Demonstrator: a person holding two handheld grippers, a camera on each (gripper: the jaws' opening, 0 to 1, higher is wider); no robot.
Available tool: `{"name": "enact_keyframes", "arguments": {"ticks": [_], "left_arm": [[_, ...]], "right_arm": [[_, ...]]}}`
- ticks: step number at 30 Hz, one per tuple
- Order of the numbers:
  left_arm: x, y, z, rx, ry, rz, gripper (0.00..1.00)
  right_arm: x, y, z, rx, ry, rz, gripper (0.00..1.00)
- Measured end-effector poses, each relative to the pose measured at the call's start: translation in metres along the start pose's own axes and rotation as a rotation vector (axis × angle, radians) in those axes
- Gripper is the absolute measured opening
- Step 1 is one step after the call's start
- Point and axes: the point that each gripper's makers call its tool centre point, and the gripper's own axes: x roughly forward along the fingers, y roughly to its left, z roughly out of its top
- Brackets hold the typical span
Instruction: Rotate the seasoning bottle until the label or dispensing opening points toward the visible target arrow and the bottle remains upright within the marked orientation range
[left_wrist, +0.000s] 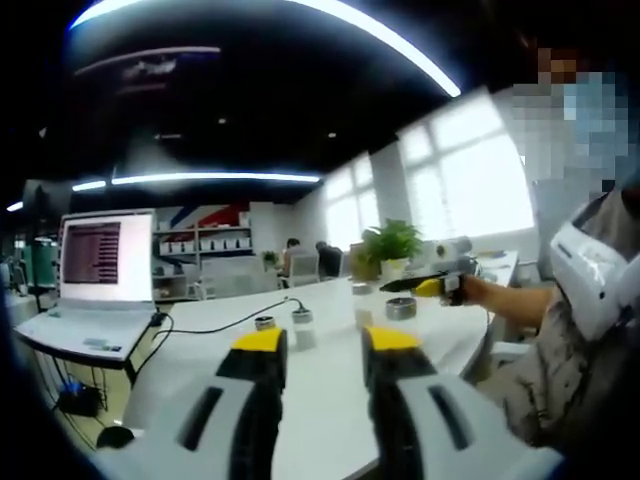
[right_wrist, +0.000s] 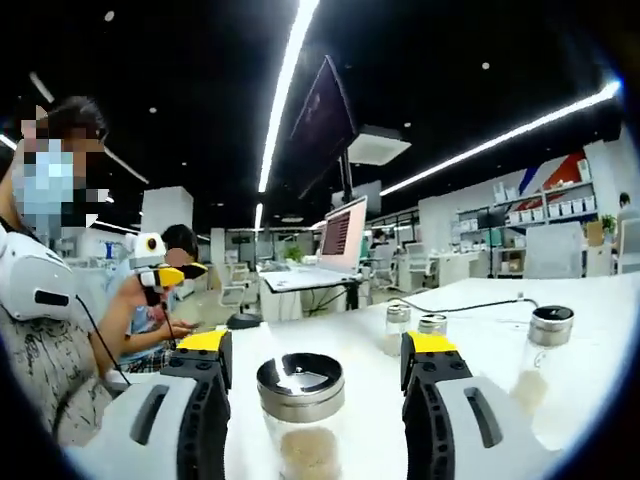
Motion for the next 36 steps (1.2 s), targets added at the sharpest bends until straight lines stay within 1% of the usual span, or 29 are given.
{"name": "enact_keyframes", "arguments": {"ticks": [2,4,5,6,8,12,14,17,21,24,25,30,36], "left_arm": [[0.000,0.000,0.000,0.000,0.000,0.000,0.31],[0.000,-0.002,0.000,0.004,0.000,-0.002,0.31],[0.000,-0.002,0.000,0.004,0.000,-0.003,0.31],[0.000,-0.002,0.000,0.003,0.000,-0.004,0.31],[0.000,-0.001,-0.001,0.001,0.000,-0.002,0.31],[0.000,0.000,-0.001,0.000,-0.001,0.002,0.31],[0.000,0.000,0.000,-0.002,-0.004,0.003,0.31],[0.000,0.000,0.000,-0.003,-0.004,0.005,0.31],[-0.001,0.000,0.000,-0.001,-0.003,0.005,0.31],[0.000,0.000,-0.001,0.000,0.000,0.006,0.31],[0.000,0.000,-0.001,0.000,0.001,0.006,0.31],[0.000,0.000,-0.001,0.001,0.002,0.006,0.31],[-0.001,0.001,-0.002,-0.001,0.003,0.008,0.31]], "right_arm": [[0.001,0.003,0.003,0.020,-0.016,-0.032,0.64],[0.003,0.010,0.003,0.011,-0.022,-0.046,0.64],[0.004,0.010,0.000,-0.007,-0.001,-0.060,0.63],[0.004,0.008,-0.003,-0.038,0.017,-0.089,0.61],[0.003,0.004,-0.004,-0.063,0.031,-0.143,0.58],[0.003,0.004,-0.004,-0.017,0.005,-0.177,0.57],[0.003,0.004,-0.007,0.016,0.008,-0.186,0.57],[0.003,0.001,-0.015,0.024,0.025,-0.208,0.58],[0.003,0.003,-0.019,0.028,0.036,-0.213,0.56],[0.004,0.001,-0.021,0.021,0.050,-0.220,0.49],[0.004,0.000,-0.025,-0.001,0.075,-0.223,0.43],[0.005,0.003,-0.025,0.010,0.072,-0.207,0.38],[0.007,0.001,-0.025,0.016,0.079,-0.195,0.38]]}}
